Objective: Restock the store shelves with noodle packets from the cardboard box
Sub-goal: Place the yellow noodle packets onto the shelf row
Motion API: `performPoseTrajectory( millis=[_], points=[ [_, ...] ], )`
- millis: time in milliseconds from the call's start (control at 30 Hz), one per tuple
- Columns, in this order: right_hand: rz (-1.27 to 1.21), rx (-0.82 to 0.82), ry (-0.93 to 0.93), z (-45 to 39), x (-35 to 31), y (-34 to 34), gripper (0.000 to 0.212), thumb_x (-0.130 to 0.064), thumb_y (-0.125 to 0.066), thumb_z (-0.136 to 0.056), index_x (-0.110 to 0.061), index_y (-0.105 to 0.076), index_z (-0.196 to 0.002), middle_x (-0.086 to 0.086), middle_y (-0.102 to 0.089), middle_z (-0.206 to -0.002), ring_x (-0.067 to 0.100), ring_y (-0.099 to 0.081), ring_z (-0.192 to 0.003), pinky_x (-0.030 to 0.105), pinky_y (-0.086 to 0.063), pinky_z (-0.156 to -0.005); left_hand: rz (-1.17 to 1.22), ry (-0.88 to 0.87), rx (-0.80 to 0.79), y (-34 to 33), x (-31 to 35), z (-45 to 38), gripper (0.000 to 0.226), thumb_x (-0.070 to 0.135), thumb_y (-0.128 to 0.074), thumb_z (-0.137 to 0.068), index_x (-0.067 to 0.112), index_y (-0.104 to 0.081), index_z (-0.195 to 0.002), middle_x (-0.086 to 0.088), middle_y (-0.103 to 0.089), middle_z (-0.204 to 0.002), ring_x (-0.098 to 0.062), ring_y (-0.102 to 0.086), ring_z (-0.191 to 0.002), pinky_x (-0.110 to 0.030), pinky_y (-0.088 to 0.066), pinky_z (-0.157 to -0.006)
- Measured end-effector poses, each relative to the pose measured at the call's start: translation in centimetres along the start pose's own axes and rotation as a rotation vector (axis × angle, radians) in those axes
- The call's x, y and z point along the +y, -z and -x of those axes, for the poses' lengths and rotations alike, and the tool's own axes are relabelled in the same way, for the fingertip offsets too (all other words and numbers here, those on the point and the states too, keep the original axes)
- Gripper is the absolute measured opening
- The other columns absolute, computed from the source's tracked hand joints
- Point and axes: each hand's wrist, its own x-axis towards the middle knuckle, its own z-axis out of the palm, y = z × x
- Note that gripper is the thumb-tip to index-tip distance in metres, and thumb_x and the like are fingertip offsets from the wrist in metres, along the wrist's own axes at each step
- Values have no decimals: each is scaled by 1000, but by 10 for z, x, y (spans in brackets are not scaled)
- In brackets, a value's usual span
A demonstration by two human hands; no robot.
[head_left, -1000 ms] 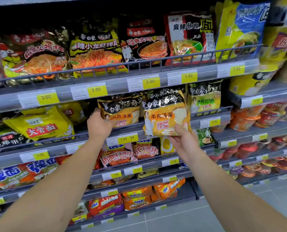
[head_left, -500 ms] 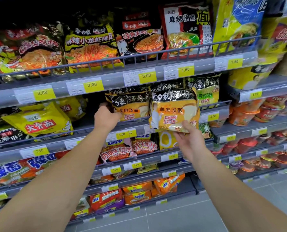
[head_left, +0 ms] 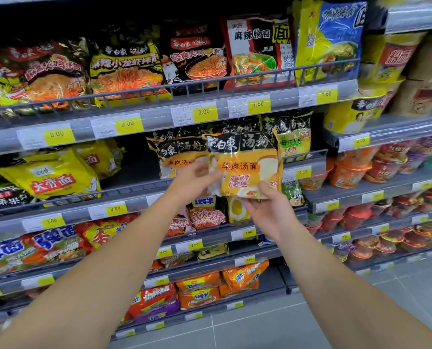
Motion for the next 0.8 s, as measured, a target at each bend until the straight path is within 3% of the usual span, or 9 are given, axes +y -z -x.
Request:
performPoseTrajectory(
  millis=[67,167,233,367,500,567,667,733,800],
  points=[
    [38,-25,-39,3,1,7,29,-10,-52,-97,-6,-55,-126,17,-63,-127,32,-58,-120,43,-47,-102,6,-3,-38,-10,4,6,42,34,-66,-90,11,-55,-124,-4,-62,-105,-15,-61,-101,-27,-53,-71],
    [143,-35,-63,2,-2,14,31,-12,-55,-96,-10,-55,-126,15,-64,-126,33,-60,-118,43,-48,-100,13,-50,-29,-5,1,12,10,25,-66,-91,19,-61,-95,-4,-57,-76,-2,-53,-58,-15,-41,-48],
    [274,-44,-54,-1,-7,10,29,-13,-57,-95,-11,-58,-124,12,-66,-122,30,-63,-113,40,-50,-96,-35,-66,20,14,-7,13,13,27,-68,-89,20,-59,-83,4,-52,-66,-5,-49,-55,-16,-36,-48],
    [836,-74,90,-15,-7,-20,31,-24,-65,-92,-21,-63,-122,-1,-72,-113,19,-66,-109,39,-49,-98,-108,-66,122,56,-19,12,17,24,-68,-89,15,-58,-78,14,-45,-54,1,-44,-43,-18,-34,-48],
    [1255,-98,265,-30,5,-63,4,-28,-64,-89,-31,-66,-90,-9,-69,-94,11,-65,-93,34,-51,-88,-61,-48,166,78,-25,8,21,20,-68,-90,21,-55,-73,14,-45,-49,2,-40,-41,-18,-33,-47],
    [1428,-69,366,-41,10,-78,5,-24,-64,-88,-24,-68,-90,-4,-70,-87,16,-65,-86,34,-50,-79,-62,-55,194,87,-27,5,23,20,-68,-90,23,-53,-72,18,-47,-45,2,-41,-42,-16,-32,-47],
    [1615,23,501,-58,17,-94,9,-22,-67,-84,-13,-65,-82,-3,-63,-72,21,-59,-74,31,-43,-63,-73,-74,267,98,-32,-7,33,24,-73,-85,16,-46,-68,6,-39,-60,-10,-34,-53,-26,-28,-54],
    [1639,84,565,-69,18,-101,12,-21,-68,-84,-14,-63,-76,-2,-63,-73,21,-58,-73,32,-43,-62,-48,-77,321,100,-34,-18,32,22,-74,-84,14,-48,-68,2,-36,-60,-13,-34,-54,-27,-28,-53],
    [1632,134,613,-80,19,-107,23,-19,-66,-85,-23,-55,-65,-9,-60,-68,18,-57,-71,29,-39,-61,-22,-75,322,101,-33,-28,26,20,-74,-84,-1,-62,-92,-12,-55,-71,-19,-51,-64,-31,-40,-59]
  ],
)
